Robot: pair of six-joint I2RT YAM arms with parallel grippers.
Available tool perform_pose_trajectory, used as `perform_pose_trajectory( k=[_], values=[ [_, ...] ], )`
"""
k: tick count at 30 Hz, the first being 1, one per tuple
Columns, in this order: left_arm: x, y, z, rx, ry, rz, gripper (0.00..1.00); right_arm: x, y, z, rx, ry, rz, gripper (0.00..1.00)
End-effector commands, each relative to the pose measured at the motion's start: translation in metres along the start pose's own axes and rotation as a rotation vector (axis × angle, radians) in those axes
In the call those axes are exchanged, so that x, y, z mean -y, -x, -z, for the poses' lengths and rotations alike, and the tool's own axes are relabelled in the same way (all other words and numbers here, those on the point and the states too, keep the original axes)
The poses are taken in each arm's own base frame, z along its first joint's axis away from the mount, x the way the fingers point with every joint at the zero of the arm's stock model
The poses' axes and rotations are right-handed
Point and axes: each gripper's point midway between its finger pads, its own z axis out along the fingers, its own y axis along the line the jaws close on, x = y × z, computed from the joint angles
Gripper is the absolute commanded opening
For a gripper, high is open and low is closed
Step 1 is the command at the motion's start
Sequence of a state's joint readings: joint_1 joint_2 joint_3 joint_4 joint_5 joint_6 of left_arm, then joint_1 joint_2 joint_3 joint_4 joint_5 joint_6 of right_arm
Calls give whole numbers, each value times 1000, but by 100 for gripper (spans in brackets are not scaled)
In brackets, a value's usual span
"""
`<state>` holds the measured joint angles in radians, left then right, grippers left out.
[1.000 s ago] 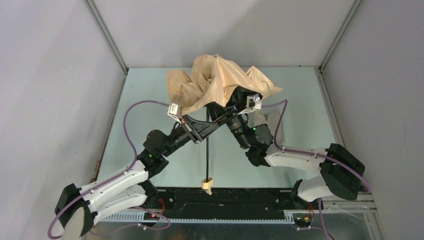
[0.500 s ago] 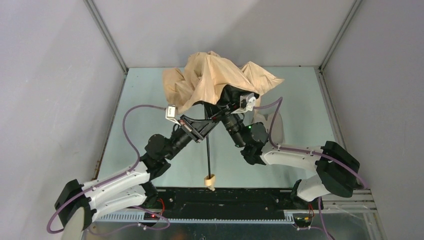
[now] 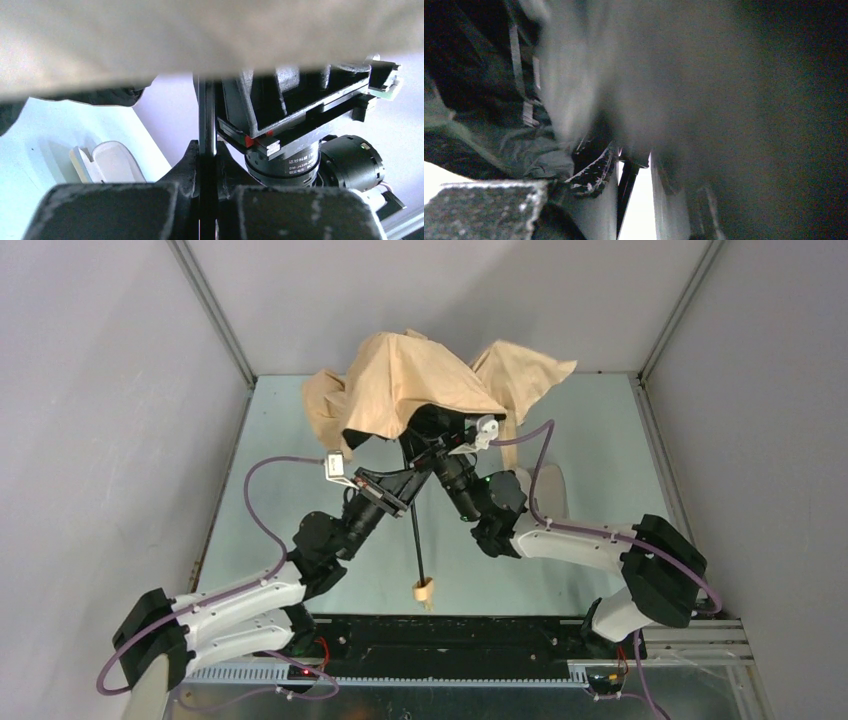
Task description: Open the umbrella
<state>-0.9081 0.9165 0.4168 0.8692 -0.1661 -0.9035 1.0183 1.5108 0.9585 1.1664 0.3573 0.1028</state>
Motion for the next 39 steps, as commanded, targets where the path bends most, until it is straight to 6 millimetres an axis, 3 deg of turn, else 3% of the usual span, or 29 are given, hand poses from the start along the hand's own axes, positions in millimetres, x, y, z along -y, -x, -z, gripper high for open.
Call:
perform_pose_trajectory(
  k=[1, 8, 21, 39],
  values=[
    [13, -86, 38, -344, -116, -25, 0, 103, 170, -27, 492, -401, 50, 0],
    [5, -96, 39, -361, -96, -48, 0, 111, 190, -36, 530, -426, 88, 0],
    [0, -111, 42, -409, -80, -75, 0, 133, 211, -51, 563, -488, 170, 0],
    [8, -141, 58, -503, -130, -132, 0, 164, 222, -74, 589, -591, 224, 0]
  ],
)
